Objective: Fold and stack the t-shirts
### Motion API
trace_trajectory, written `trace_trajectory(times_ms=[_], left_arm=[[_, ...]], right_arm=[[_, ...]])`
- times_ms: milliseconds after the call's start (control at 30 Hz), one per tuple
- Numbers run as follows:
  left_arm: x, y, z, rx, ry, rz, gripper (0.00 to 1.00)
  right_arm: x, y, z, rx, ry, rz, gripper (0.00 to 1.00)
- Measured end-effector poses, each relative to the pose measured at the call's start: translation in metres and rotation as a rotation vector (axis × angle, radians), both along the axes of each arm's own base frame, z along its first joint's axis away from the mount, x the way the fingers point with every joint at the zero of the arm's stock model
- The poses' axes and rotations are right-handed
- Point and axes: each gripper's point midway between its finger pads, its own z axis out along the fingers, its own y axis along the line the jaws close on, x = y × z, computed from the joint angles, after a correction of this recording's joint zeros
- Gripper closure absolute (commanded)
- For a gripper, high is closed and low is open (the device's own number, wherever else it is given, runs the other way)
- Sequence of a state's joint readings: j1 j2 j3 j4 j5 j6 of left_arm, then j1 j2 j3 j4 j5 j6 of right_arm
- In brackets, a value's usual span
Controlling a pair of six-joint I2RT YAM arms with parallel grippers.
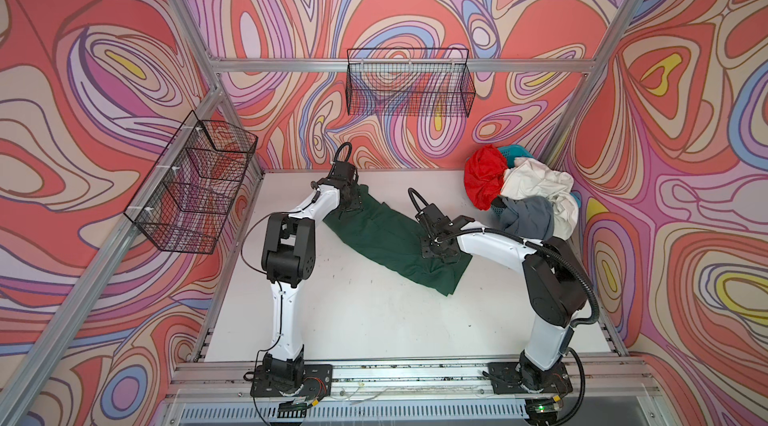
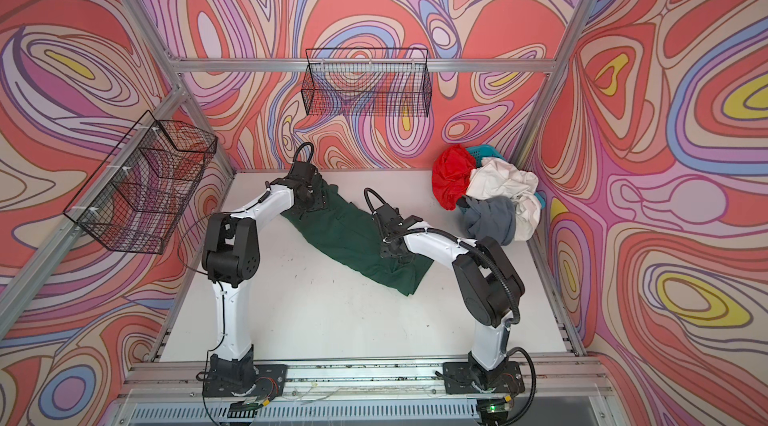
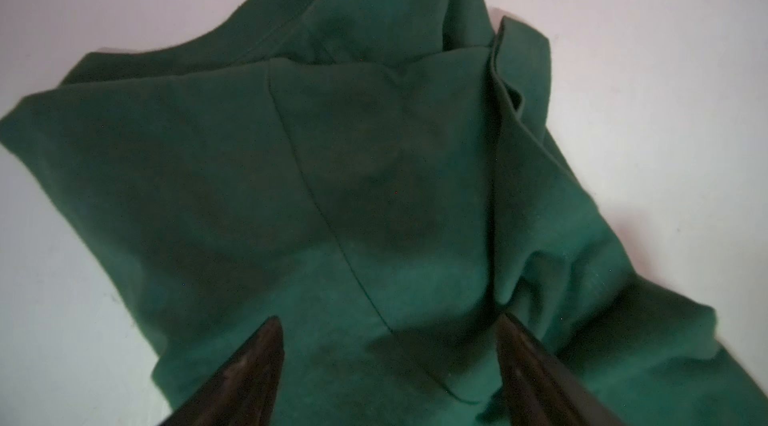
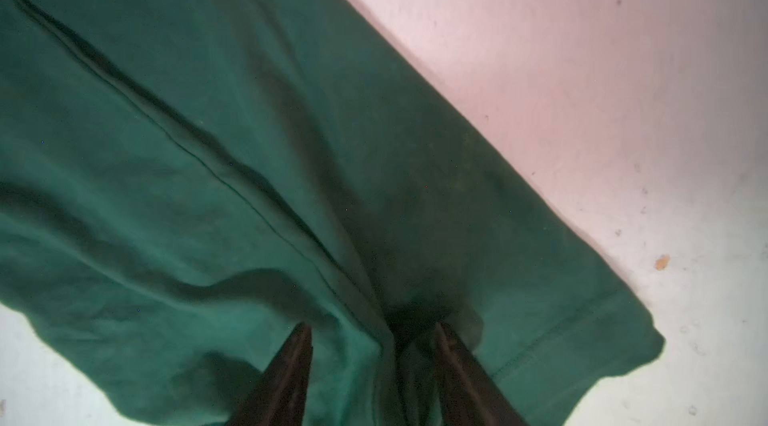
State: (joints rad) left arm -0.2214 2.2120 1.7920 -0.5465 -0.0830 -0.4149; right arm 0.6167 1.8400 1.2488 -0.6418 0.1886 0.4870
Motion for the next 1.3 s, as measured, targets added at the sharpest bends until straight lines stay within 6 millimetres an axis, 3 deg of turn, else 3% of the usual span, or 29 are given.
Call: trace_trajectory(times_ms=[167,267,367,400,633,967,1300], left_arm=[[0.010,0.002,-0.014,0.011,0.031,-0.001,0.20],[0.021,0.001,-0.019,0.014,0.041,-0.008,0.21],[0.026,0.000,-0.024,0.015,0.057,-0.017,0.21],[0.028,-0.001,-0.025,0.018,0.060,-0.021,0.21],[0.044,-0.005,-0.030,0.029,0.067,-0.051,0.23],[0.051,-0.024,-0.032,-0.028,0.070,-0.098,0.25],[0.042,-0.082,-0.030,-0.078,0.061,-0.183,0.27]], right_arm=[[-0.018,-0.016,-0.022,-0.059,0.051,0.007,0.51],[-0.018,-0.018,-0.024,-0.071,0.050,0.015,0.60],[-0.017,-0.018,-0.027,-0.077,0.051,0.022,0.84],[-0.017,-0.018,-0.028,-0.078,0.049,0.024,0.88],[-0.020,-0.020,-0.029,-0.072,0.038,0.021,0.88],[-0.063,-0.036,-0.031,-0.001,0.084,-0.004,0.90],[-0.094,-0.020,-0.032,0.092,0.114,0.028,0.89]])
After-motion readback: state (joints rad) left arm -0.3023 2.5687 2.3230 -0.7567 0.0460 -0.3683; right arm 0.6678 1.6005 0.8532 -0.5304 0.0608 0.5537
